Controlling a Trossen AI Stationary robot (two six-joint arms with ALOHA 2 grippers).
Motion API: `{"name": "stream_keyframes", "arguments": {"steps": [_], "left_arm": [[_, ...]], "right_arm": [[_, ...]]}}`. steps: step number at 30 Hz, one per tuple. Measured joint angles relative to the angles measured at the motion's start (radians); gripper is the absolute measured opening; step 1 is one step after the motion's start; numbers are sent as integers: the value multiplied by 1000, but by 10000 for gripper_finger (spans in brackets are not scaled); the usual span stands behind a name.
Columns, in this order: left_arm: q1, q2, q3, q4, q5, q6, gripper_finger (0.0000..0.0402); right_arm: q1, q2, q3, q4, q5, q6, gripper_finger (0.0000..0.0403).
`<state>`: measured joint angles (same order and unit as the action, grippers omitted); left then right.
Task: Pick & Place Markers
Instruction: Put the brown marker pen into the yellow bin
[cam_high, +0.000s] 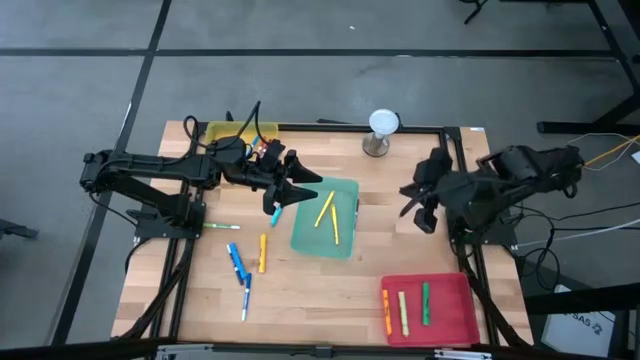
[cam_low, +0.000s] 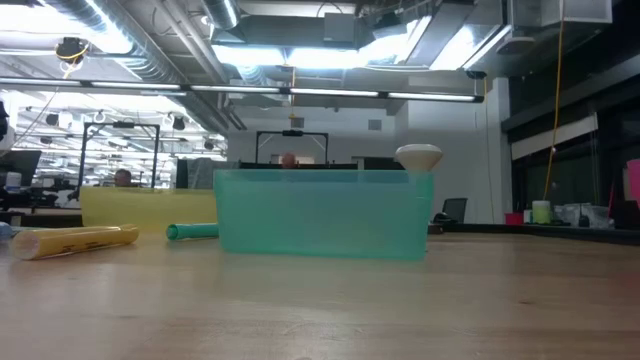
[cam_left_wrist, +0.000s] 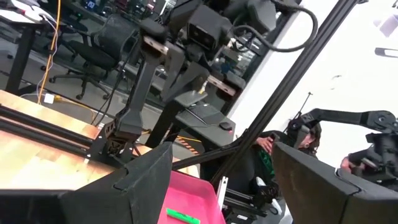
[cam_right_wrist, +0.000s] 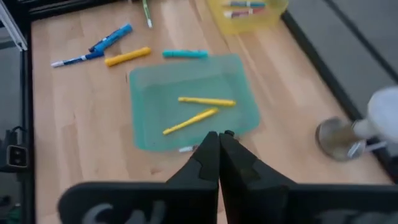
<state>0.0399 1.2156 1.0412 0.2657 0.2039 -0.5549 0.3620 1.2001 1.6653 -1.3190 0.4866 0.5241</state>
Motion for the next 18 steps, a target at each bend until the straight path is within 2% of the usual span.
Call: {"name": "stream_keyframes", "arguments": {"steps": [5,10,18], "left_arm": [[0,0,0,0,0,0,267],[0,0,0,2,0,0,267],[0,0,0,4,-1,0,267]], "right_arm": [[-59,-13,0,91,3,-159,0],[-123,-34,0,264,-1,-327,0],[-259,-68,0,449,-90,-480,0]]}}
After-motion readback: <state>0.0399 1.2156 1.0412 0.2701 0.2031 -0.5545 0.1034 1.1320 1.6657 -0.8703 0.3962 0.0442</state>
